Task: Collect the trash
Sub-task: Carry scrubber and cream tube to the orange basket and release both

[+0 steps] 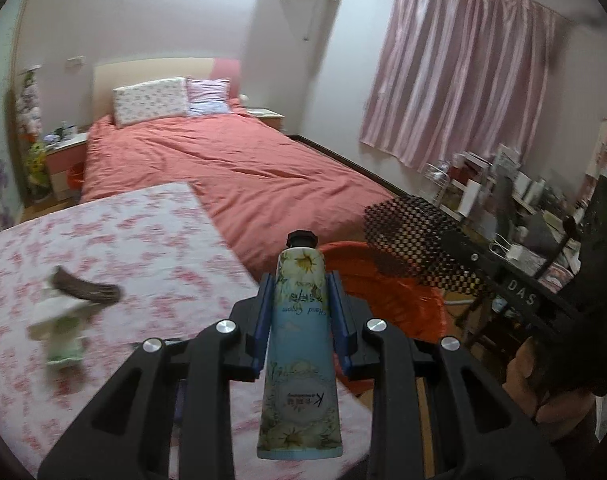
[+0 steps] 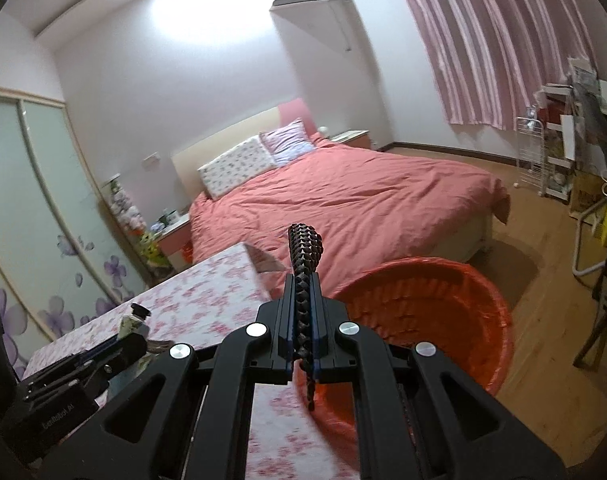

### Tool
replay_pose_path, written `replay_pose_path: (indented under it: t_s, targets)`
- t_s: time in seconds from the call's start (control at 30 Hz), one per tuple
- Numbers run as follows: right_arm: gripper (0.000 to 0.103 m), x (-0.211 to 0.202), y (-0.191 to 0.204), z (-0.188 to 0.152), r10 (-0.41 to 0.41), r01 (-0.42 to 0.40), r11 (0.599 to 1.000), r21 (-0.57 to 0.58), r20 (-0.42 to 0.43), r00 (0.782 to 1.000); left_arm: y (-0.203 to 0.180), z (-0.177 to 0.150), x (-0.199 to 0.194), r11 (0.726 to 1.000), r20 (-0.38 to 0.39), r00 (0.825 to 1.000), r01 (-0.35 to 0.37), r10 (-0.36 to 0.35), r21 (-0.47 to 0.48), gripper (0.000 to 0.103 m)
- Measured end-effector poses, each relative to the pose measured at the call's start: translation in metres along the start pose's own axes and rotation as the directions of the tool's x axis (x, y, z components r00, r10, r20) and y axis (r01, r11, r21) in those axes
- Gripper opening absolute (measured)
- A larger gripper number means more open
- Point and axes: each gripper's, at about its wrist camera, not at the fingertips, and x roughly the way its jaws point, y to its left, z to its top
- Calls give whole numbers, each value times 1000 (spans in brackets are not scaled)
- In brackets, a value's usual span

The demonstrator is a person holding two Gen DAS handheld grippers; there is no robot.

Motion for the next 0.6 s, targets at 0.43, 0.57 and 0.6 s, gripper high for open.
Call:
replay_pose_path:
  t_s: [0.43, 0.57, 0.6]
  targets:
    - [7, 33, -59, -6, -75, 79, 994, 69, -60, 995, -53, -3, 102, 997, -117, 990, 76, -72, 31, 28]
    - [26, 45, -74, -12, -82, 90, 993, 77, -103, 991, -46, -6, 124, 999, -145, 988, 44, -43, 8, 45]
    - [30, 46, -78, -14, -87, 96, 992, 80, -111, 990, -42, -9, 129, 999, -153, 988, 36, -35, 4, 46]
